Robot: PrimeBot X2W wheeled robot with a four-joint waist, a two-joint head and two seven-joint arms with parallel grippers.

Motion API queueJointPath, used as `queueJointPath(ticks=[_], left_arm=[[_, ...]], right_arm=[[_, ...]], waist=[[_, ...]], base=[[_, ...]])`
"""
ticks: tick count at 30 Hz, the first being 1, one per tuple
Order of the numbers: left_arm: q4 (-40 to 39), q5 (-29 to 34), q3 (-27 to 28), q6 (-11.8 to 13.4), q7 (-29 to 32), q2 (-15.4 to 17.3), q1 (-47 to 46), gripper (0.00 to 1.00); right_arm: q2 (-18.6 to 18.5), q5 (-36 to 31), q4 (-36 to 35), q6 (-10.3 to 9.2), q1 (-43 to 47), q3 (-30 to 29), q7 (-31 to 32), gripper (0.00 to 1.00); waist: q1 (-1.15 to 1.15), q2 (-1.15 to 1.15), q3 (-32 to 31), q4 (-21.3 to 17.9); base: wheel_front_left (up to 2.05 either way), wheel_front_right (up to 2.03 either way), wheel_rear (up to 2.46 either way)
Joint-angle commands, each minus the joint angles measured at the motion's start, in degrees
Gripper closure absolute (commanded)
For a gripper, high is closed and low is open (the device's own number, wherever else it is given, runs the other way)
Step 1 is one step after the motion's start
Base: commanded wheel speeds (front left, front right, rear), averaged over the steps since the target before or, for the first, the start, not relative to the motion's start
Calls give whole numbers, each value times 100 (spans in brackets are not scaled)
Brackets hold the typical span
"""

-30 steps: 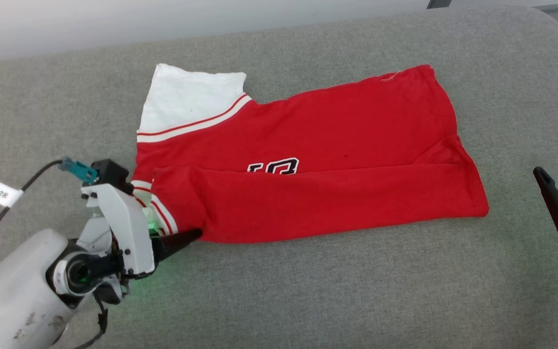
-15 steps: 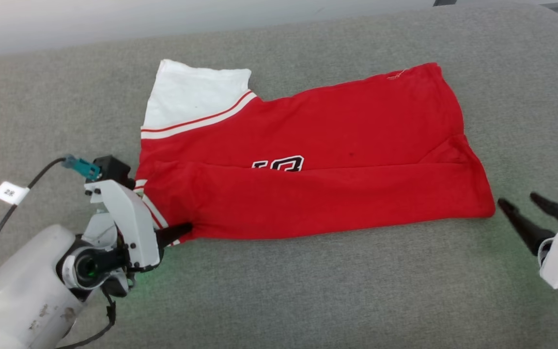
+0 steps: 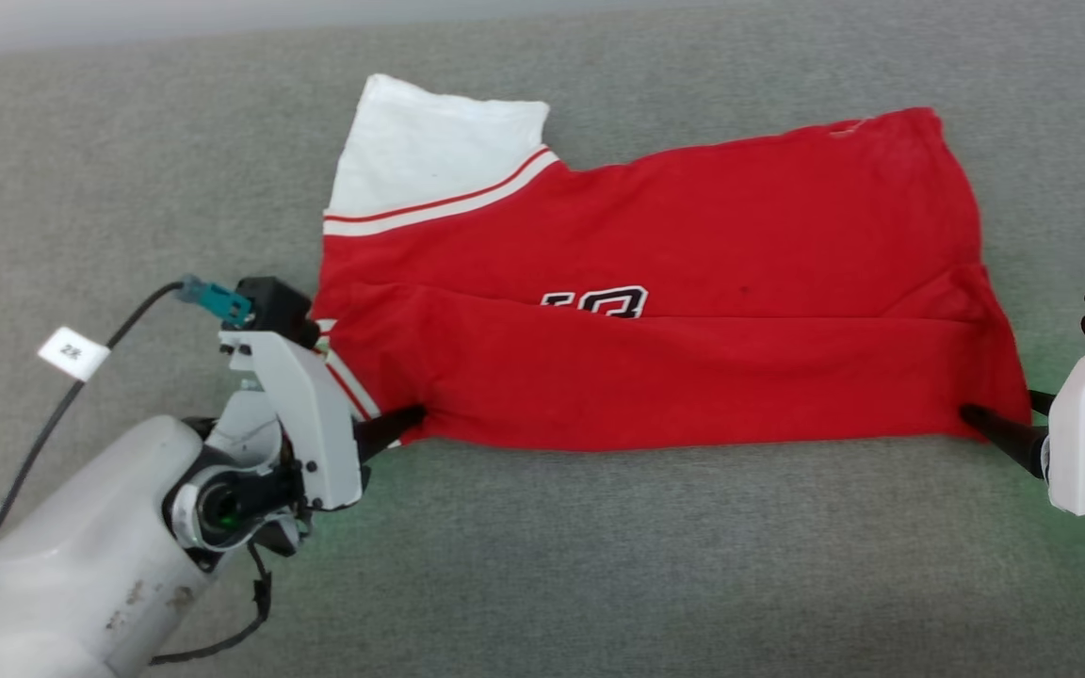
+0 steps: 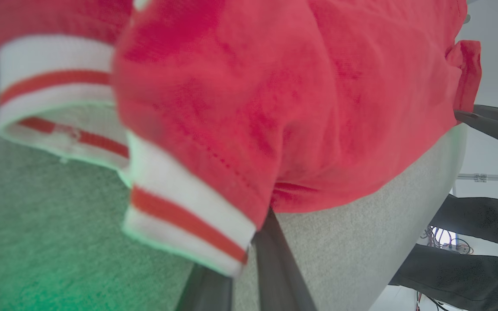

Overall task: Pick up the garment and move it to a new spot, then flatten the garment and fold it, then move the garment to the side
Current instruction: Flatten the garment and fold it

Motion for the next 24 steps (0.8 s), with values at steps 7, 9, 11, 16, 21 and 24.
queueJointPath(ticks=[7,9,11,16,21,24], left_arm=[[24,100,-93,-93,-143,-161,150,100],[5,119,-90,-103,-187,-111,198,100],[-58,114,-52,-120,-265,-11,275,100],[-421,102,9,-146,-455,313,574,100],[-1089,39,63,17,-636,813,1060,100],[-1440,13,101,150,-751,1004,1296,100]], right_arm=[[-166,201,144,-8,-32,415,51,100],[-278,274,119,-10,6,439,-23,100],[-366,355,44,-10,69,426,-158,100],[-612,487,-229,-10,300,439,-363,100],[-992,676,-632,-10,771,350,-487,100],[-1127,714,-885,-10,1090,248,-457,100]], waist=[[0,0,-36,214],[0,0,-93,228],[0,0,-165,228],[0,0,-312,240],[0,0,-411,258],[0,0,-439,269]], base=[[0,0,0],[0,0,0],[0,0,0],[0,0,0],[0,0,0],[0,0,0]])
